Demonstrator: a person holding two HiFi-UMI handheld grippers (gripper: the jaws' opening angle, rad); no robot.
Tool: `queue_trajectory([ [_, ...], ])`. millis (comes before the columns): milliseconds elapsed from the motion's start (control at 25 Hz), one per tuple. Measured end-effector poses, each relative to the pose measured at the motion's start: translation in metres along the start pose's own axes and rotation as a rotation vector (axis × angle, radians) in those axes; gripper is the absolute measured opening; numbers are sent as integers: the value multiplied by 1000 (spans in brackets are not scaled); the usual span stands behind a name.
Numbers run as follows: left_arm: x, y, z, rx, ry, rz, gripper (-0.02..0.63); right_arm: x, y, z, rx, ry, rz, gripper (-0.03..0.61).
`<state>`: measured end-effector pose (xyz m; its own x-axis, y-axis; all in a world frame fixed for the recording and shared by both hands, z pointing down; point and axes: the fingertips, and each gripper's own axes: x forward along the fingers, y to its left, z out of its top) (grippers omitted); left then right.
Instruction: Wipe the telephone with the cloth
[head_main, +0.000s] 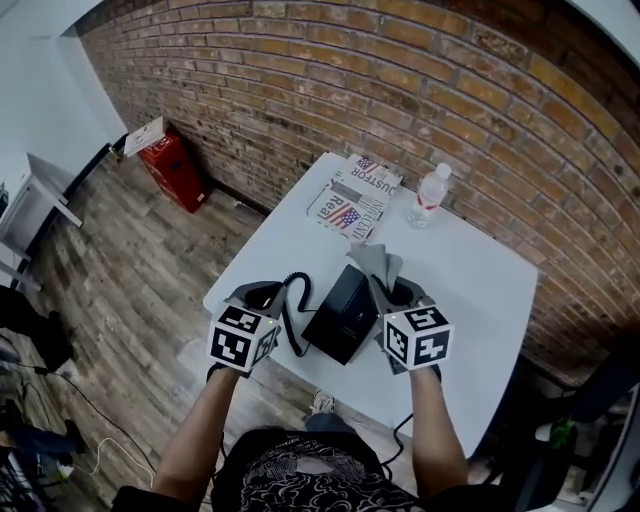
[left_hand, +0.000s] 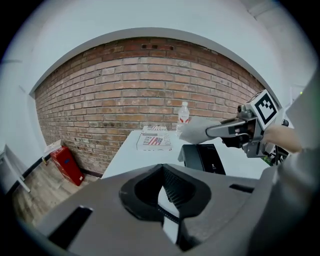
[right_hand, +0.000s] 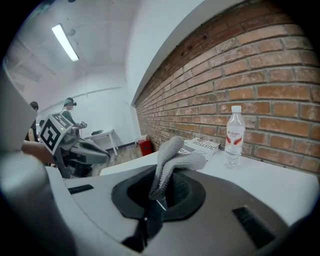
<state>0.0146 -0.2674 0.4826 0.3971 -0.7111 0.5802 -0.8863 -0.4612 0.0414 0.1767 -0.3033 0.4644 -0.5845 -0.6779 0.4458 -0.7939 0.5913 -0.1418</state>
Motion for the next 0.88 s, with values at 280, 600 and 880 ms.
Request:
queue_trajectory([
  [280, 9, 4, -3, 10, 8, -26, 6, 24, 2, -14, -28, 60, -3, 11],
  [600, 0, 19, -14, 46, 4, -115, 6, 39, 22, -29, -25, 116, -71, 11],
  [880, -12, 32, -25, 71, -9, -193, 6, 43, 34, -48, 15, 155, -153, 11],
])
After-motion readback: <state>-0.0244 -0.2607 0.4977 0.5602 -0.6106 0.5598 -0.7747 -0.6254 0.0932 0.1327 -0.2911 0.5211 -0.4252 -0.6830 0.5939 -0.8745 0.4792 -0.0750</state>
